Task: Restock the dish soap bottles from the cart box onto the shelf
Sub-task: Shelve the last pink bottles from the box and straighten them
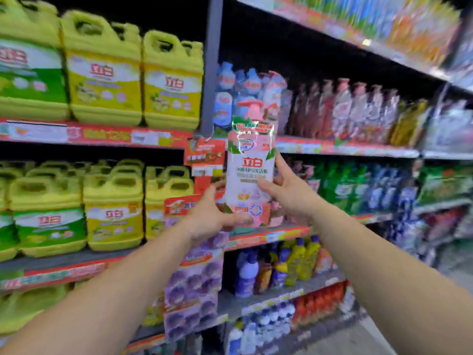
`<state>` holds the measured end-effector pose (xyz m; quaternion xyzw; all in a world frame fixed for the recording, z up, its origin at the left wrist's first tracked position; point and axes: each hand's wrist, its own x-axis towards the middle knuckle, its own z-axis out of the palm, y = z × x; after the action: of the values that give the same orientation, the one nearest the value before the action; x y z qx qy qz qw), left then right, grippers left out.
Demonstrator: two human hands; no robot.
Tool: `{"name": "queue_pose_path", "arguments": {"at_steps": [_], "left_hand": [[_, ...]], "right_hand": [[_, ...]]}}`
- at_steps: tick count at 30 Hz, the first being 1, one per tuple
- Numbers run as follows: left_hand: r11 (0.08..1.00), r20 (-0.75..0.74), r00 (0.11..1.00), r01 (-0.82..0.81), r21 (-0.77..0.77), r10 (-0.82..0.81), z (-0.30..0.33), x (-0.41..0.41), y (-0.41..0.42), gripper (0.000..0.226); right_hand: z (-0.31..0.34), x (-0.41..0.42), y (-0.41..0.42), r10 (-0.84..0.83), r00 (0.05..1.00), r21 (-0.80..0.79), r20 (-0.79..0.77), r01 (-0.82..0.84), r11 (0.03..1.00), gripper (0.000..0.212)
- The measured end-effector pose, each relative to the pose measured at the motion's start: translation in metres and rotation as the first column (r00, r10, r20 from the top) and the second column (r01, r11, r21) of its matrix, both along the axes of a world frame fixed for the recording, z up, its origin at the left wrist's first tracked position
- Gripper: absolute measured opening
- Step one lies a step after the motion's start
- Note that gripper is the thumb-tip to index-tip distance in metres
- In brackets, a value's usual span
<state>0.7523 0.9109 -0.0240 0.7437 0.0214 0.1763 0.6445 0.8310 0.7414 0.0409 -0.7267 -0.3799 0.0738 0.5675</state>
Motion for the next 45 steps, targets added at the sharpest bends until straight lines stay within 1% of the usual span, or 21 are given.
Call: {"name": "queue_pose_path", "arguments": {"at_steps": [3, 6, 9, 12, 15, 18, 21, 23, 25, 28, 30, 32, 34, 36, 38, 39, 40, 42, 44, 45], "left_hand": [[0.995, 0.047, 0.995, 0.09, 0.049, -0.092, 0.031, 0.058, -0.027, 0.085], [0.984, 0.088, 0.984, 0.142, 0.11, -0.152, 0.06, 0.107, -0.044, 0.081], [0.963, 0.129, 0.972, 0.167, 0.211, -0.197, 0.09, 0.163, -0.05, 0.083], [0.94, 0.179, 0.964, 0.135, 0.314, -0.198, 0.121, 0.212, -0.053, 0.076], [0.919, 0.211, 0.956, 0.111, 0.379, -0.203, 0.147, 0.261, -0.049, 0.08], [0.907, 0.236, 0.959, 0.048, 0.419, -0.16, 0.164, 0.307, -0.047, 0.085], [0.882, 0.252, 0.963, -0.033, 0.47, -0.098, 0.168, 0.351, -0.045, 0.077], [0.86, 0.245, 0.969, -0.102, 0.499, -0.027, 0.168, 0.383, -0.043, 0.072], [0.851, 0.23, 0.972, -0.166, 0.498, 0.055, 0.168, 0.408, -0.042, 0.071], [0.811, 0.217, 0.956, -0.285, 0.51, 0.2, 0.171, 0.436, -0.044, 0.071], [0.759, 0.189, 0.934, -0.356, 0.545, 0.303, 0.171, 0.45, -0.046, 0.065], [0.687, 0.141, 0.904, -0.402, 0.606, 0.405, 0.171, 0.464, -0.041, 0.059], [0.616, 0.095, 0.859, -0.434, 0.658, 0.504, 0.17, 0.47, -0.038, 0.058], [0.534, 0.099, 0.799, -0.483, 0.694, 0.594, 0.169, 0.471, -0.036, 0.059], [0.473, 0.128, 0.768, -0.507, 0.72, 0.628, 0.167, 0.471, -0.038, 0.059], [0.433, 0.138, 0.755, -0.504, 0.747, 0.641, 0.167, 0.47, -0.041, 0.056], [0.388, 0.149, 0.737, -0.503, 0.772, 0.66, 0.168, 0.469, -0.045, 0.053], [0.264, 0.198, 0.687, -0.505, 0.821, 0.699, 0.171, 0.461, -0.054, 0.047], [0.156, 0.262, 0.65, -0.511, 0.845, 0.714, 0.174, 0.449, -0.061, 0.045], [0.127, 0.286, 0.652, -0.51, 0.851, 0.703, 0.173, 0.441, -0.063, 0.043]], "right_hand": [[0.024, 0.043, -0.038, -0.094, 0.995, 0.044, 0.016, 0.093, 0.995, 0.069], [0.045, 0.082, -0.06, -0.145, 0.989, 0.059, 0.038, 0.143, 0.988, 0.062], [0.069, 0.127, -0.074, -0.203, 0.977, 0.095, 0.062, 0.197, 0.976, 0.06], [0.095, 0.174, -0.073, -0.235, 0.969, 0.118, 0.072, 0.225, 0.967, 0.062], [0.115, 0.22, -0.069, -0.251, 0.963, 0.183, 0.102, 0.23, 0.956, 0.06], [0.129, 0.266, -0.064, -0.254, 0.957, 0.252, 0.142, 0.214, 0.944, 0.057], [0.135, 0.317, -0.054, -0.226, 0.954, 0.285, 0.198, 0.164, 0.944, 0.067], [0.138, 0.355, -0.046, -0.207, 0.947, 0.278, 0.247, 0.136, 0.951, 0.072], [0.137, 0.389, -0.038, -0.185, 0.939, 0.258, 0.291, 0.109, 0.96, 0.074], [0.134, 0.434, -0.026, -0.105, 0.939, 0.251, 0.326, 0.021, 0.968, 0.074], [0.13, 0.461, -0.018, -0.025, 0.949, 0.222, 0.314, -0.048, 0.974, 0.074], [0.123, 0.486, -0.008, 0.055, 0.953, 0.178, 0.299, -0.112, 0.978, 0.078], [0.115, 0.505, 0.001, 0.152, 0.95, 0.109, 0.272, -0.187, 0.976, 0.091], [0.108, 0.517, 0.007, 0.213, 0.938, 0.037, 0.272, -0.231, 0.972, 0.107], [0.102, 0.521, 0.011, 0.208, 0.915, -0.026, 0.345, -0.212, 0.977, 0.117], [0.101, 0.522, 0.012, 0.184, 0.906, -0.048, 0.381, -0.18, 0.983, 0.117], [0.101, 0.522, 0.013, 0.148, 0.9, -0.063, 0.411, -0.134, 0.989, 0.116], [0.104, 0.523, 0.013, 0.092, 0.894, -0.074, 0.439, -0.066, 0.995, 0.109], [0.104, 0.527, 0.016, 0.071, 0.897, -0.067, 0.437, -0.047, 0.997, 0.105], [0.104, 0.528, 0.016, 0.067, 0.899, -0.063, 0.432, -0.044, 0.997, 0.104]]}}
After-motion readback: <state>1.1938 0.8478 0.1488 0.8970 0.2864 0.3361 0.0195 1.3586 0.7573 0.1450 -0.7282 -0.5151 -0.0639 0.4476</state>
